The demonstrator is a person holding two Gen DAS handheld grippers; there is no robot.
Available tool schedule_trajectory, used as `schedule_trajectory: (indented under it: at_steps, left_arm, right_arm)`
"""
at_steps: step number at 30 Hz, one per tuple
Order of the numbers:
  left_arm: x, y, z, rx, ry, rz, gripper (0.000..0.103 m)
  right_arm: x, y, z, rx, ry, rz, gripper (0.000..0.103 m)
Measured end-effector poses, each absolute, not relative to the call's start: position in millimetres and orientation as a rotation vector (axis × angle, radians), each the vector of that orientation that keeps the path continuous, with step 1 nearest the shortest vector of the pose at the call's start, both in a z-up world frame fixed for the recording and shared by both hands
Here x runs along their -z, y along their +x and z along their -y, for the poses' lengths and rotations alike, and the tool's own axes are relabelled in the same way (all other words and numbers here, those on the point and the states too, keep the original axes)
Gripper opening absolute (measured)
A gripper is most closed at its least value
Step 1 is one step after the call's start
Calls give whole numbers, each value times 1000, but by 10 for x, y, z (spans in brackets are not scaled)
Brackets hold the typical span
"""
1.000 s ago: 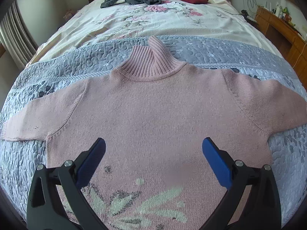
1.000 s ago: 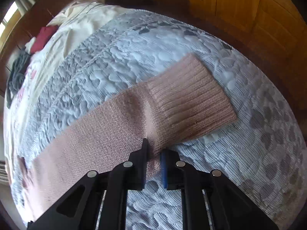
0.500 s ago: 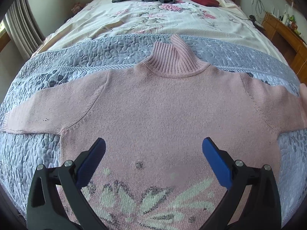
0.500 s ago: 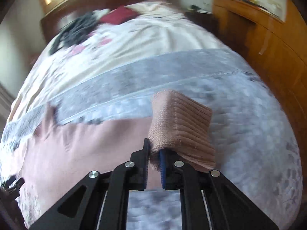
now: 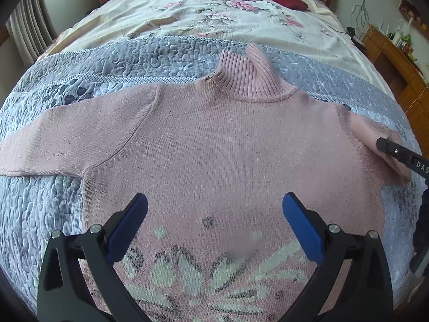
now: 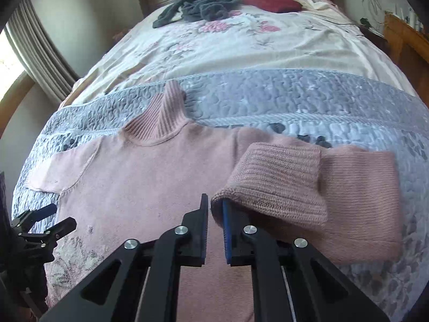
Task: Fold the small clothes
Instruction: 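Carry the sleeve across the sweater front with the right tool while the left tool grasps the cuff, then lay the cuff near the collar with the left tool and open it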
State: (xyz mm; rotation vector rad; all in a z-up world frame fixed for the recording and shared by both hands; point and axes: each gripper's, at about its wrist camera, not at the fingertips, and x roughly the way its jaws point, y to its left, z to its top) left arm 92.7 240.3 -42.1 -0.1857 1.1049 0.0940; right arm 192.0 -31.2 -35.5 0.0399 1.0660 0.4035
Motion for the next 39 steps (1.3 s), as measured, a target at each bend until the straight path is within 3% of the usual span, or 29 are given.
schedule_trajectory:
  at_steps: [4, 8, 14, 27, 28, 29, 30, 32, 34, 35, 39]
  left_arm:
    - [431, 955, -2388, -84, -207, -1114, 100]
    - [423, 1002, -2313, -66, -228, -1122, 100]
    - [399, 1134, -1968, -3, -216, -1131, 100]
    - [719, 1640, -432, 124, 33, -1177, 98]
    - [763, 1685, -406, 114, 32, -1185, 96]
    - [806, 1728, -398, 106, 30, -1196, 83]
    - [854, 1767, -390, 105, 21, -1215, 63]
    - [907, 1806, -433, 143, -58, -1243, 48]
    - [898, 1796, -496, 194, -143, -1237, 11]
    - [885, 1791, -518, 198, -149, -1236, 5]
    - [737, 1702, -738, 214, -207, -1180, 3]
  right_arm:
    - [604, 1897, 137, -436, 6, -1130, 10]
    - [791, 1844, 179, -461, 9, -1199, 22]
    - [514, 1514, 653, -508, 68, -1161, 30]
    - [365, 1385, 1953, -298, 158, -1132, 33]
    - [383, 1369, 1977, -296, 162, -1131, 33]
    - [396, 1362, 1994, -294, 166, -1133, 33]
    - [410, 1355, 2016, -291, 167, -1134, 33]
    - [430, 1348, 2041, -283, 162, -1136, 33]
    - [433, 1345, 2047, -276, 163, -1133, 33]
    - [426, 1343, 2063, -276, 171, -1131, 33]
    - [370, 1385, 2071, -276, 197, -1119, 33]
